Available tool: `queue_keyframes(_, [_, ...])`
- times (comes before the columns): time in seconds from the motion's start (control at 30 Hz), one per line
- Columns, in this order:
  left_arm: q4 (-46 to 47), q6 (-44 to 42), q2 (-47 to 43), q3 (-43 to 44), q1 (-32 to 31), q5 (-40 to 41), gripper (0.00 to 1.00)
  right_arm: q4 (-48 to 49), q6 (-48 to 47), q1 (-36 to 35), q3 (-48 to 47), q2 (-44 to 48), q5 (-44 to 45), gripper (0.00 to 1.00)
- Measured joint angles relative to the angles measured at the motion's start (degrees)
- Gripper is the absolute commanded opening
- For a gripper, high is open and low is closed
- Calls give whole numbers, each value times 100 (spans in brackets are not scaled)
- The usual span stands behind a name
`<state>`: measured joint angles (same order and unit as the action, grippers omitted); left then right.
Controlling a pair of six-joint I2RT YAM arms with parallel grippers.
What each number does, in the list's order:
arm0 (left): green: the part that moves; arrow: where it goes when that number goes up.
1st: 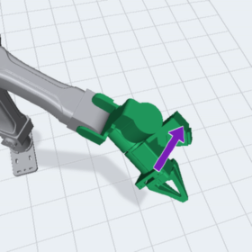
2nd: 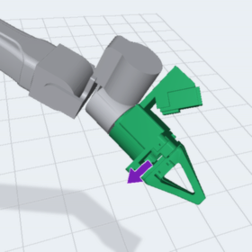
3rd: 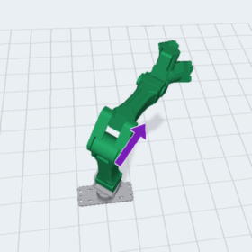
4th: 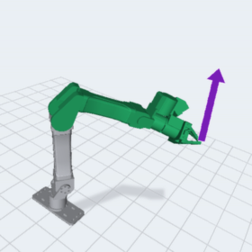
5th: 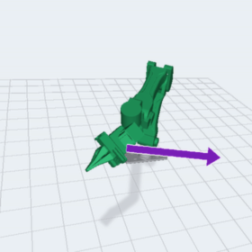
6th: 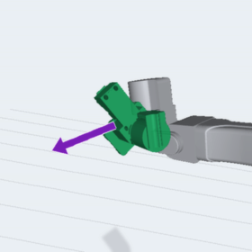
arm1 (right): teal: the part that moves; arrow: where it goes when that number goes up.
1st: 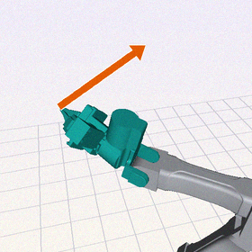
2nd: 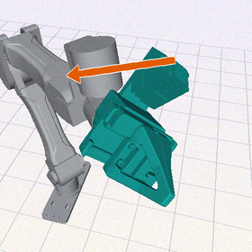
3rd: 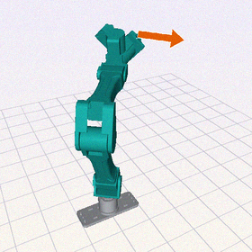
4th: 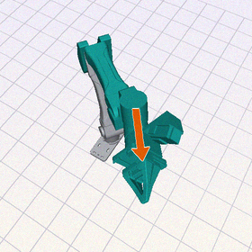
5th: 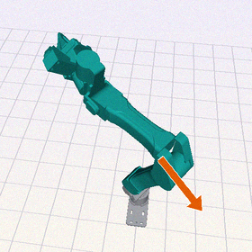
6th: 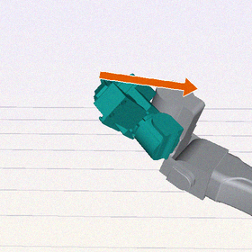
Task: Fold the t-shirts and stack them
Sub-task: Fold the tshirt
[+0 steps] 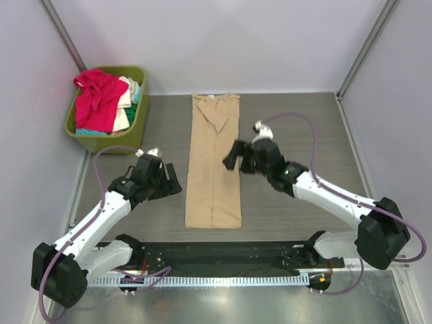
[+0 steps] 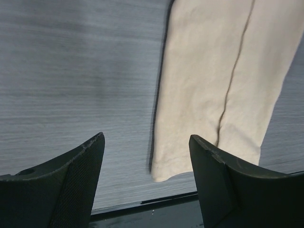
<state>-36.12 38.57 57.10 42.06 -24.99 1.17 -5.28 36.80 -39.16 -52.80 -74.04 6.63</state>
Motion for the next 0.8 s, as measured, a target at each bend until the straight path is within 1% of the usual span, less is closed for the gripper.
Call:
queue_keyframes(0.1, [216,210,-26,-505,-105,-20,72,-372,509,-376,1405,133,2,92])
queue_keyframes(0.17, [374,321,-83,-761,-138,-48,70,-758,809,-745,2002,157,-15,90])
queue_keyframes(0.2, [457,354,-116,-876,-153,-103,70,-769,918,-918,2124,225,79,89])
queue_keyframes(0.3, [734,509,-227,-1222,-173,-258,68,-710,1318,-1294,2243,748,76,86])
queue_keyframes(0.33, [796,577,-267,-1314,-195,-297,66,-656,1447,-1384,2306,883,83,85])
queue_keyframes(0.37, [850,636,-310,-1390,-238,-323,65,-614,1539,-1451,2358,946,85,82])
queue_keyframes(0.53, [1027,918,-614,-1692,-522,-435,63,-608,2098,-1956,2581,815,186,75])
queue_keyframes(0.57, [1062,962,-678,-1751,-581,-446,63,-619,2214,-2085,2618,754,205,73])
queue_keyframes(0.6, [1084,1016,-717,-1797,-625,-448,61,-588,2350,-2192,2638,726,273,68])
queue_keyframes(0.67, [1145,1104,-785,-1917,-728,-468,60,-560,2492,-2345,2675,710,293,61])
queue_keyframes(0.7, [1165,1141,-807,-1971,-767,-479,60,-514,2577,-2391,2708,697,328,56])
queue_keyframes(0.8, [1272,1259,-861,-2181,-929,-535,58,-400,2763,-2450,2754,636,337,49])
